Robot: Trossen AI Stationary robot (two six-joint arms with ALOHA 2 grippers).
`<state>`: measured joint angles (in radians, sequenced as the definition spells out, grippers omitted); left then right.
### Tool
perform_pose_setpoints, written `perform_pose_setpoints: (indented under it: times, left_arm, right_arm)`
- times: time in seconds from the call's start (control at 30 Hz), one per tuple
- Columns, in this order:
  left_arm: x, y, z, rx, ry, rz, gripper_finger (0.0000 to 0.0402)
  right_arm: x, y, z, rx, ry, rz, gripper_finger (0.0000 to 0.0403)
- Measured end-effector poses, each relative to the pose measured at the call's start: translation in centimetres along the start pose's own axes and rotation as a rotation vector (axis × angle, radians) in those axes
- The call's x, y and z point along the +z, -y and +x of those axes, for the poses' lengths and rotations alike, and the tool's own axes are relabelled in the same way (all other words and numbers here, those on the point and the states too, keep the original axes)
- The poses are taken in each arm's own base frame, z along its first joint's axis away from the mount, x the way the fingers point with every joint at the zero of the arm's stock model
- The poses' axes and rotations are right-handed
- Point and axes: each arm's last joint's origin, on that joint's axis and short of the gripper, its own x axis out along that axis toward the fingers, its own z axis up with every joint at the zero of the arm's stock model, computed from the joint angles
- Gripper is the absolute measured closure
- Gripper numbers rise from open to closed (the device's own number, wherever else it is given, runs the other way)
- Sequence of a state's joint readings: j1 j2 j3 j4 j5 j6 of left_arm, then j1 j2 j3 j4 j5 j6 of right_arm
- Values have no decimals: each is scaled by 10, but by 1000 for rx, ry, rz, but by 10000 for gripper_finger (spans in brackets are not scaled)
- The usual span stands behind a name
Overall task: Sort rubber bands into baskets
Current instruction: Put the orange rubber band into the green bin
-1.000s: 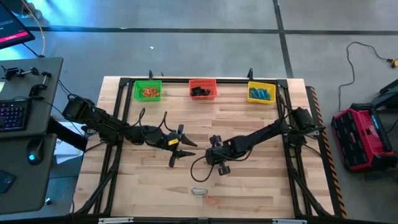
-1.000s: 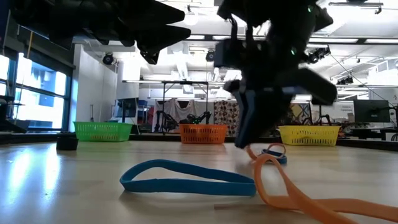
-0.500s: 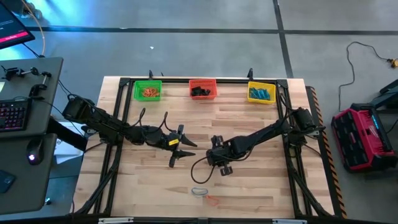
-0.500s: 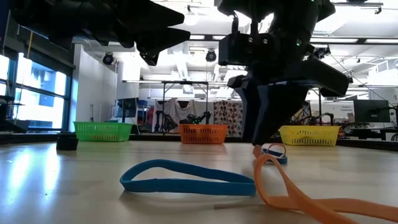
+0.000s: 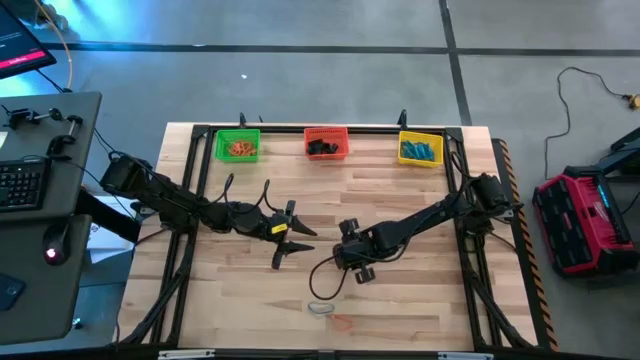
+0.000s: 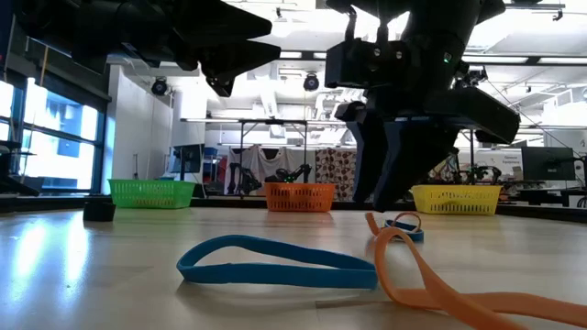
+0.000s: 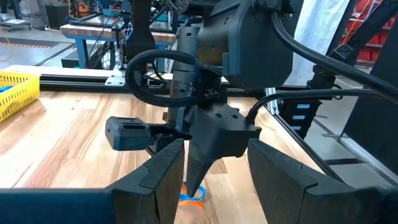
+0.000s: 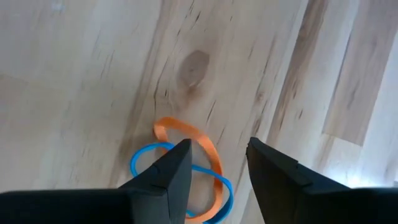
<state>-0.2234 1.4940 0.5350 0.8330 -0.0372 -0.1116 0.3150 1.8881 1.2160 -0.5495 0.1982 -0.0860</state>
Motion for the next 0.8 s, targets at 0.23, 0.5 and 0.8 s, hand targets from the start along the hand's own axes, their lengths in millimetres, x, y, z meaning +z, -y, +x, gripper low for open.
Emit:
perform_pose_setpoints:
  times: [0.23, 0.5, 0.8]
  left_arm:
    - [0, 0, 0, 0, -1, 0, 232]
    - [0, 0, 0, 0, -2, -8, 232]
    - [-1, 0, 0, 1, -6, -9, 232]
  right_arm:
    - [1, -4, -1, 62, 11, 3, 258]
    - [-4, -5, 7, 76, 47, -44, 258]
    - [-4, 0, 10, 83, 73, -50, 312]
